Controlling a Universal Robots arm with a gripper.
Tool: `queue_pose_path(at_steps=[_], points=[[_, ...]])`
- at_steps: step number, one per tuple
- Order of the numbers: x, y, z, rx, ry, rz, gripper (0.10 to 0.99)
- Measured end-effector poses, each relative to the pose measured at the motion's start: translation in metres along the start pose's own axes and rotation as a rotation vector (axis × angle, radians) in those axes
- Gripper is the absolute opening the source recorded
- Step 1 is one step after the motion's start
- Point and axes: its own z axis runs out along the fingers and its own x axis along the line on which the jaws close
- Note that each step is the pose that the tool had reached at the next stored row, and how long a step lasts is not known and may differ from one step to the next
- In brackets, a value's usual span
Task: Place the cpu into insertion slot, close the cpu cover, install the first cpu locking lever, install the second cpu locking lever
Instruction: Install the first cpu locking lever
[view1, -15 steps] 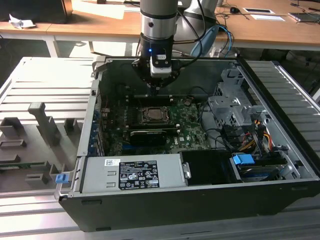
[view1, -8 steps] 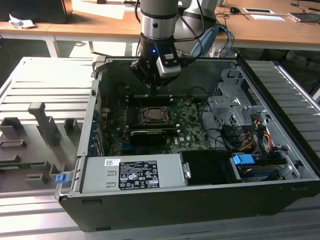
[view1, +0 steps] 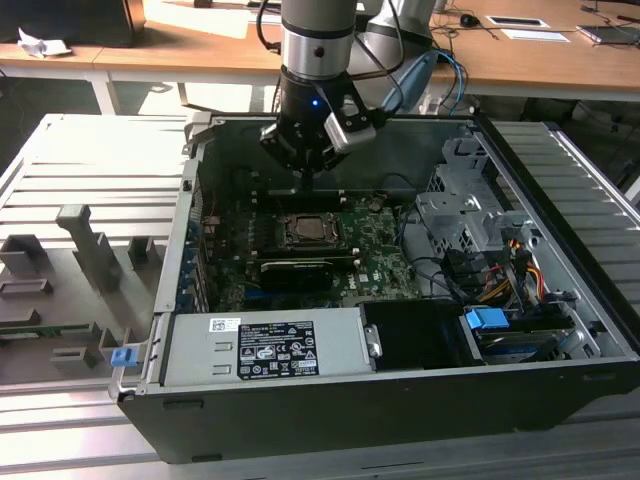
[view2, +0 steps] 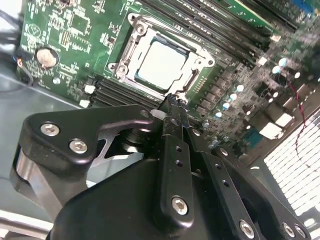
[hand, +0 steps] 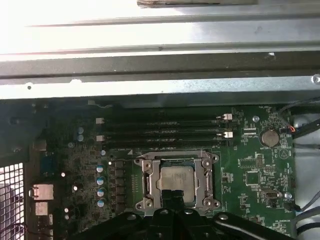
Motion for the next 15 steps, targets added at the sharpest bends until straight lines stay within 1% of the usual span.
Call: queue_pose_path(at_steps=[4,5,6,8,9,10,14,15], points=[[0.0002,0.0000,0.0003,0.000,-0.0012,-0.053,0.106],[0.0016,-0.0001,0.0006,0.000,-0.0017,-0.057,0.106],[0.0060,-0.0001,0.0012,0.000,-0.0018,-0.058,0.106],[0.0110,-0.0001,0.0020,0.000,-0.0019,-0.059,0.106],[0.0173,-0.0002,0.0025,0.000,-0.0018,-0.060,0.106],[0.0211,-0.0002,0.0028,0.000,-0.0017,-0.060,0.106],[0.0275,-0.0003,0.0034,0.000,-0.0017,-0.061,0.106],[0.0312,-0.0003,0.0040,0.000,-0.0017,-0.061,0.106]])
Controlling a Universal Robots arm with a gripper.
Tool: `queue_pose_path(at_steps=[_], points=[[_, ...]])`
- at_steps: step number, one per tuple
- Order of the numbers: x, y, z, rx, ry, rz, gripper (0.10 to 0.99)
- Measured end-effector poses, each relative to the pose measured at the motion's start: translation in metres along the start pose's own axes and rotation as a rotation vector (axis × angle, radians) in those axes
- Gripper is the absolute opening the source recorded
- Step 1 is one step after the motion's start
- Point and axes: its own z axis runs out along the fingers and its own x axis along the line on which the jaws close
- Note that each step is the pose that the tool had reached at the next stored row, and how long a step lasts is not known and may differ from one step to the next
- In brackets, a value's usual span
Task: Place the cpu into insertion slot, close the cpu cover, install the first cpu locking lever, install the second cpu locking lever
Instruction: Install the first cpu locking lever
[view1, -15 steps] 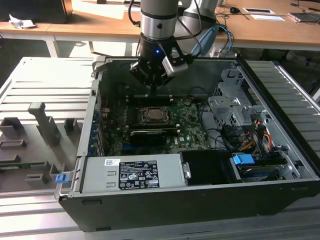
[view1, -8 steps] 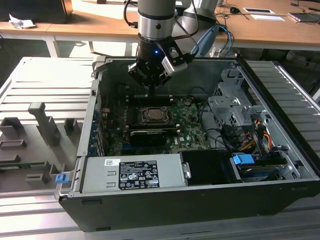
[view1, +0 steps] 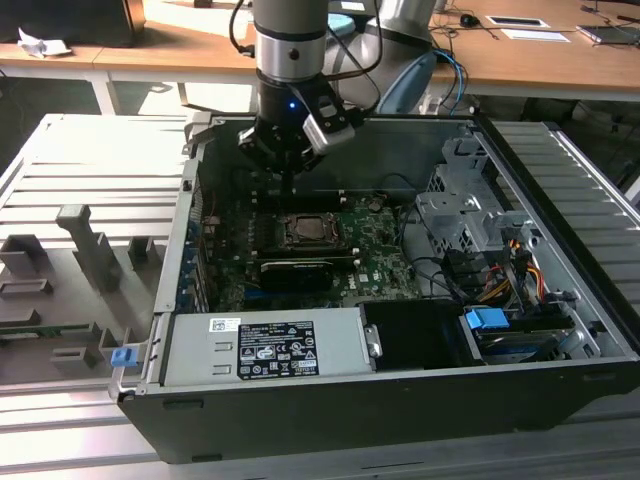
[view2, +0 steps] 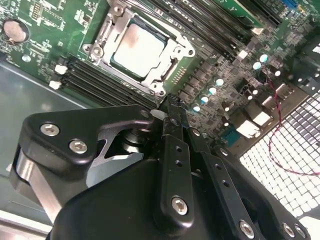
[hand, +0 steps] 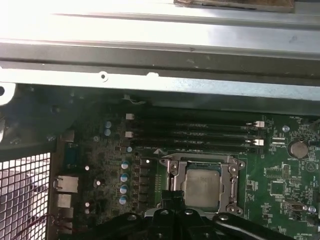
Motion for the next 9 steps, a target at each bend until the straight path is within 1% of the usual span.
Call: queue_pose_path(at_steps=[1,3,5,6,9], points=[[0.0046,0.0002,0.0009,0.000,0.0001,0.000,0.106],[0.0101,0.0005,0.0021,0.000,0.0001,0.000,0.106],[0.0139,0.0007,0.0029,0.000,0.0001,-0.001,0.106],[0.0175,0.0009,0.0037,0.000,0.0000,-0.001,0.106],[0.0231,0.0011,0.0050,0.000,0.0000,-0.001,0.106]])
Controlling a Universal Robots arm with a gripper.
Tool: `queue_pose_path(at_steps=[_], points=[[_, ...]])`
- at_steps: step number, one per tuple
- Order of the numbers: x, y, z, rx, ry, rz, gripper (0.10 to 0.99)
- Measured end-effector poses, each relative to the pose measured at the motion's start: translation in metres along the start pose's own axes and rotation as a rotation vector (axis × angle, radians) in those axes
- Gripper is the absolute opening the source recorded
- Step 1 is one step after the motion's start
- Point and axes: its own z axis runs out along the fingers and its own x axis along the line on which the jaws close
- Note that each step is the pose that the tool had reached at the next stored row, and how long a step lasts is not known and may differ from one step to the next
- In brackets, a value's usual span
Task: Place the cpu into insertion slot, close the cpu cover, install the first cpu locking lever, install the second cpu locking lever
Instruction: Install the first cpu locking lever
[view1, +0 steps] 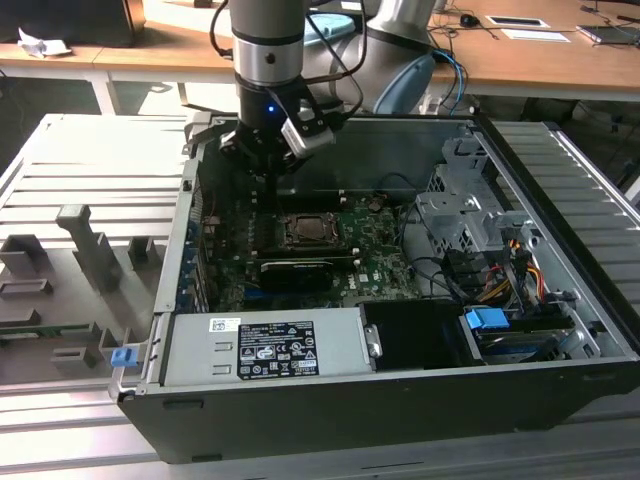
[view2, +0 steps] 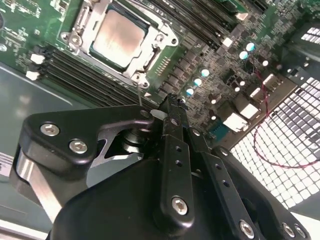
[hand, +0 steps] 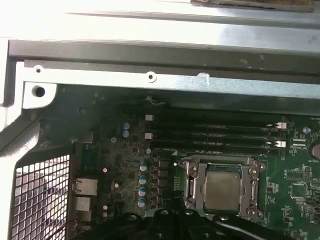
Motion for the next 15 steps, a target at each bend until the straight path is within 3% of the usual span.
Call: queue_pose_path(at_steps=[4,9,15], points=[[0.0068,0.0005,0.0027,0.000,0.0001,0.000,0.106],[0.0087,0.0037,0.0056,0.000,0.0001,0.000,0.106],[0.0092,0.0187,0.0107,0.000,0.0002,0.000,0.106]])
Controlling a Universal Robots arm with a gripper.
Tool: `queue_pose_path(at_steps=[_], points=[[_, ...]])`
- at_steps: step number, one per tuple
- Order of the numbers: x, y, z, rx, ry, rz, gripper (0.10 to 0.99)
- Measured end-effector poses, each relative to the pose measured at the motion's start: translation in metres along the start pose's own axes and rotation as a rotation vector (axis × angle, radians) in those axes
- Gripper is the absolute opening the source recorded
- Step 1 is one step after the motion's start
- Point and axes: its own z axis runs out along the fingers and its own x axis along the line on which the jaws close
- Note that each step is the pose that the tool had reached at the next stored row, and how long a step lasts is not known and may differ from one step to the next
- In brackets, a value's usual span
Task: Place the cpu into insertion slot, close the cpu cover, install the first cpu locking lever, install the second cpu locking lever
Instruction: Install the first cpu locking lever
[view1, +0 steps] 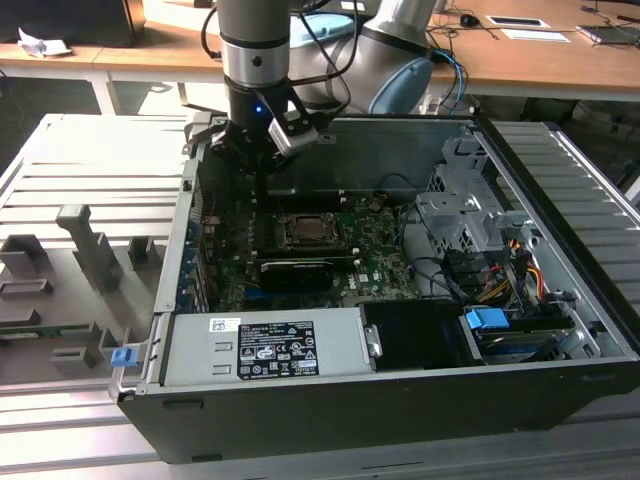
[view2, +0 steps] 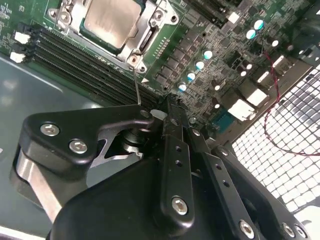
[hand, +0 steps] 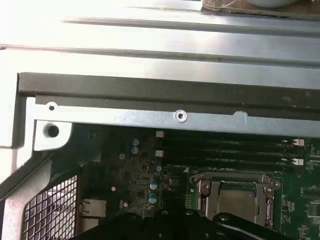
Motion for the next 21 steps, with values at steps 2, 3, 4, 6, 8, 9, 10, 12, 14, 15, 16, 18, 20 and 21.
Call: queue_pose_path(at_steps=[2,3,4,6,8,9,10,12,14,15,16,18,20,21], points=[[-0.0001,0.0024,0.0006,0.000,0.0000,0.000,0.106],[-0.0003,0.0045,0.0012,0.000,0.0000,0.000,0.106],[-0.0010,0.0064,0.0015,0.000,-0.0001,0.000,0.106],[-0.0026,0.0074,0.0016,0.000,-0.0001,0.000,0.106],[-0.0057,0.0090,0.0018,0.000,-0.0001,0.000,0.106],[-0.0065,0.0094,0.0018,0.000,-0.0001,0.000,0.106],[-0.0077,0.0099,0.0019,0.000,0.0000,0.000,0.106],[-0.0103,0.0107,0.0021,0.000,-0.0001,0.000,0.106],[-0.0135,0.0107,0.0024,0.000,0.0000,0.000,0.106],[-0.0149,0.0108,0.0025,0.000,-0.0001,0.000,0.106],[-0.0158,0.0108,0.0025,0.001,0.0001,0.000,0.106],[-0.0184,0.0106,0.0026,0.001,0.0001,0.000,0.106],[-0.0195,0.0104,0.0026,0.001,0.0000,0.000,0.106],[-0.0205,0.0104,0.0026,0.002,0.0000,0.000,0.106]])
